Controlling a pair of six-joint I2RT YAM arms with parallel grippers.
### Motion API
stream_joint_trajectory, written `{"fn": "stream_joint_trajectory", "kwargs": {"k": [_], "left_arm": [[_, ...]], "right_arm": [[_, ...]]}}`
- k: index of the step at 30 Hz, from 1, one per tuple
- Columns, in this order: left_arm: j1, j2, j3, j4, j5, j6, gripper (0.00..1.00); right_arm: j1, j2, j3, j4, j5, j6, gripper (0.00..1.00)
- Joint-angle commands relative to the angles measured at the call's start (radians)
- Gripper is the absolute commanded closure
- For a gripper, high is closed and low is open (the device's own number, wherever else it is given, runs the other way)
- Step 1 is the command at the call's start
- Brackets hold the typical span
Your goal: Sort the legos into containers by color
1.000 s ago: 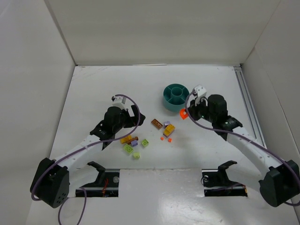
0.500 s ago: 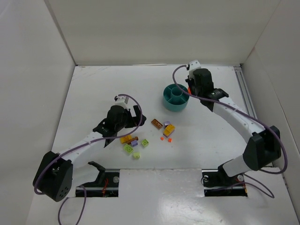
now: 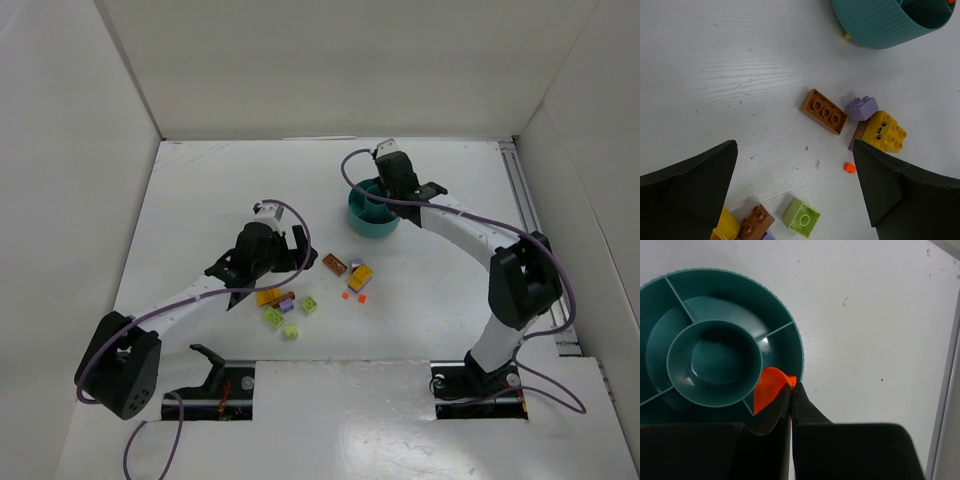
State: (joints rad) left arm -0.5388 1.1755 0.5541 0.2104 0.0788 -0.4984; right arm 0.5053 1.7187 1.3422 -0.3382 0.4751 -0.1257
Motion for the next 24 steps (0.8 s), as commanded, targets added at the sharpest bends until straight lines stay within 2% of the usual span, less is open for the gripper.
{"fn": "stream_joint_trajectory", "kwargs": {"k": [1,16,19,23,24], "left_arm": [[-0.021,0.007,0.049,0.003,0.004,0.029,0.00],[-0.248,0.081,0.130,-0.026,-0.063,0.136,0.00],[-0.288,0.102,0.141,-0.048,-0.102,0.147,0.00],[-0.309,0.111,0.152,-0.048,-0.116,0.156,0.00],[-0.309,0.111,0.161,-0.048,-0.116,0.156,0.00]], "right_arm": [[0.021,0.008,0.060,-0.028,0.075,0.063,0.99],[0.021,0.062,0.100,-0.028,0.137,0.084,0.95],[0.021,0.090,0.109,-0.028,0.137,0.095,0.89],[0.021,0.099,0.118,-0.028,0.137,0.095,0.72],[0.021,0.099,0.118,-0.028,0.137,0.095,0.64]]}}
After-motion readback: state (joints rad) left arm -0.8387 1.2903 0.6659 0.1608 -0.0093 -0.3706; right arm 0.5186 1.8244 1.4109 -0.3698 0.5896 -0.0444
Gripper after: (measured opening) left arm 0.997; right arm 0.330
